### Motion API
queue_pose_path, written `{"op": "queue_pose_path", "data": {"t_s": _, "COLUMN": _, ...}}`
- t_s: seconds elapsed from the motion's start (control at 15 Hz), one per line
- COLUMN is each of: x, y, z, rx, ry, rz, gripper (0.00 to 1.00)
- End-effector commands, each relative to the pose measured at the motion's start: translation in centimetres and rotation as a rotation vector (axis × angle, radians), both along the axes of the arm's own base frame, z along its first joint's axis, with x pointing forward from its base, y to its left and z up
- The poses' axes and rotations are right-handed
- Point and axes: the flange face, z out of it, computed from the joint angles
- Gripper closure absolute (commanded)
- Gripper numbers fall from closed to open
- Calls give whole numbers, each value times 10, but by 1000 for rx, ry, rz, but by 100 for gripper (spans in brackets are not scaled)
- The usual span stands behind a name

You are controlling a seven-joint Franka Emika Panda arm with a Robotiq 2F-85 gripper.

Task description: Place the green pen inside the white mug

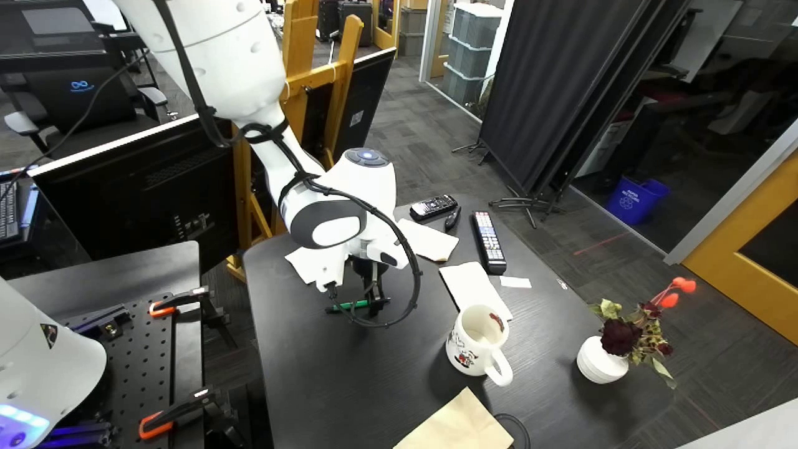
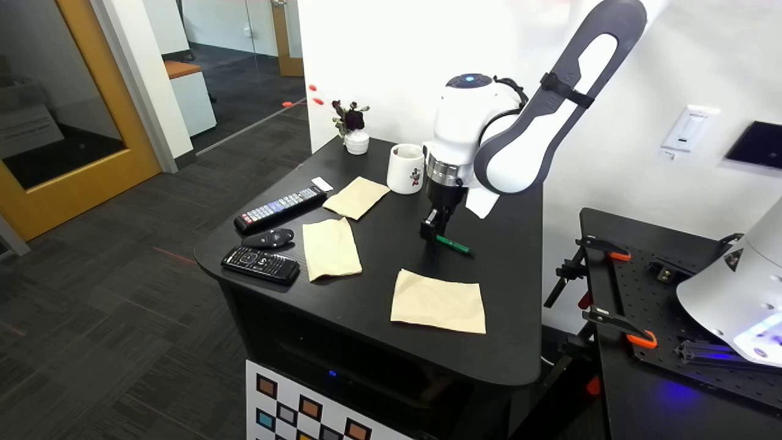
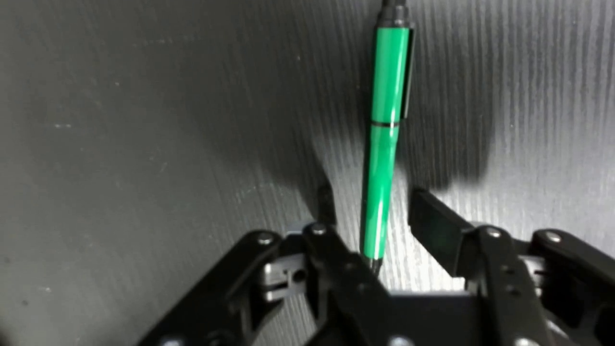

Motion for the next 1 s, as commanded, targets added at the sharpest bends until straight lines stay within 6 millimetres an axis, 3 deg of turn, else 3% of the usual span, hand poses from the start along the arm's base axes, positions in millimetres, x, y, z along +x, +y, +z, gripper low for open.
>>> {"op": "queue_pose_path", "data": {"t_s": 0.0, "x": -4, "y": 0, "z": -1, "rx": -8, "ry": 4, "rz": -14, "gripper": 84}}
{"op": "queue_pose_path", "data": {"t_s": 0.13, "x": -5, "y": -1, "z": 2, "rx": -10, "ry": 4, "rz": -16, "gripper": 98}}
{"op": "queue_pose_path", "data": {"t_s": 0.2, "x": -6, "y": 0, "z": 6, "rx": -13, "ry": 3, "rz": -16, "gripper": 100}}
{"op": "queue_pose_path", "data": {"t_s": 0.47, "x": -7, "y": -1, "z": 31, "rx": -17, "ry": -13, "rz": -27, "gripper": 97}}
{"op": "queue_pose_path", "data": {"t_s": 0.73, "x": 1, "y": -15, "z": 86, "rx": -18, "ry": -52, "rz": -41, "gripper": 97}}
{"op": "queue_pose_path", "data": {"t_s": 0.93, "x": 17, "y": -21, "z": 135, "rx": -19, "ry": -53, "rz": -38, "gripper": 97}}
